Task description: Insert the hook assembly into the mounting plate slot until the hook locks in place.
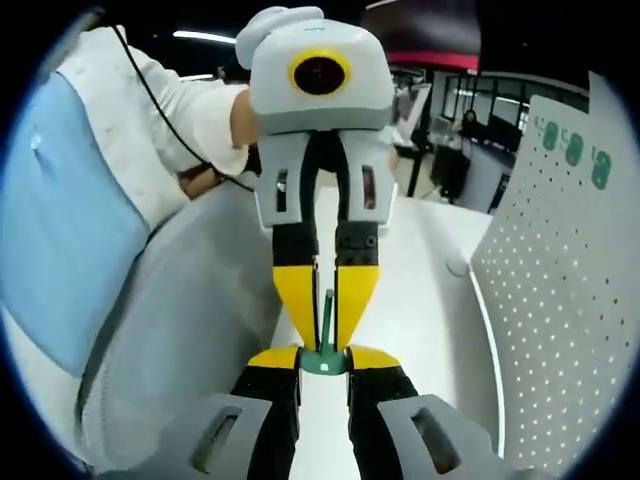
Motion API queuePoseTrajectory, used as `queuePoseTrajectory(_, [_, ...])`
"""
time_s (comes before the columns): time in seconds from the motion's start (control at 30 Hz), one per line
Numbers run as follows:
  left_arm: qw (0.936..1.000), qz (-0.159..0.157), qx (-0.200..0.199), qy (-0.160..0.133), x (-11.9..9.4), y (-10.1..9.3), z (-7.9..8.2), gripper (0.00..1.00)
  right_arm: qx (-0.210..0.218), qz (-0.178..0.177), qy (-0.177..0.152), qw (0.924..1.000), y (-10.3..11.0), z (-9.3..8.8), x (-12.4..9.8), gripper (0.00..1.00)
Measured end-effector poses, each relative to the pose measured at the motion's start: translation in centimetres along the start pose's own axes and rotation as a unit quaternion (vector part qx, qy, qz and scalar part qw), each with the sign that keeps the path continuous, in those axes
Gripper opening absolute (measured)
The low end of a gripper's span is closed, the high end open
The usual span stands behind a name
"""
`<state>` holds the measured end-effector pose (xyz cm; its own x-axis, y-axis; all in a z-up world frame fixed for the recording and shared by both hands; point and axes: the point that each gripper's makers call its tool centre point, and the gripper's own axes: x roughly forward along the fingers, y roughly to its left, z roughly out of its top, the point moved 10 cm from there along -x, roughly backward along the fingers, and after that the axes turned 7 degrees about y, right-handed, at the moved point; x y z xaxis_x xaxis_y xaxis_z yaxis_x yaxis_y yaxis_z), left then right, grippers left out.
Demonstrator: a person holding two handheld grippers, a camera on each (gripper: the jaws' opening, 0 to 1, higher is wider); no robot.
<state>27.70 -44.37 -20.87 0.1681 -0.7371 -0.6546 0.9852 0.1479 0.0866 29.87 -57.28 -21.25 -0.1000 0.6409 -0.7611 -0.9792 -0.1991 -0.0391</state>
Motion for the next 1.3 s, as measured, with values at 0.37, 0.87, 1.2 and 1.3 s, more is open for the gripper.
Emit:
queuePoseTrajectory(0.37, [0.9999,0.005,0.007,0.007,0.49,-0.37,-0.12,0.05,0.006,0.005,0.021,0.9997,0.06,-0.17,0.27,0.15])
queuePoseTrajectory(0.87, [0.9997,0.02,0.014,0.001,0.68,-0.54,-0.09,0.05,-0.004,0.002,0.051,0.9987,0.01,0.06,0.09,0.15])
queuePoseTrajectory(1.2, [0.9996,0.022,0.014,-0.007,0.6,-0.53,0.05,0.05,-0.006,0.0,0.047,0.9989,-0.03,0.14,-0.01,0.15])
queuePoseTrajectory(1.3, [0.9996,0.021,0.016,-0.009,0.59,-0.47,0.09,0.04,-0.006,-0.002,0.046,0.9989,-0.06,0.13,-0.04,0.15])
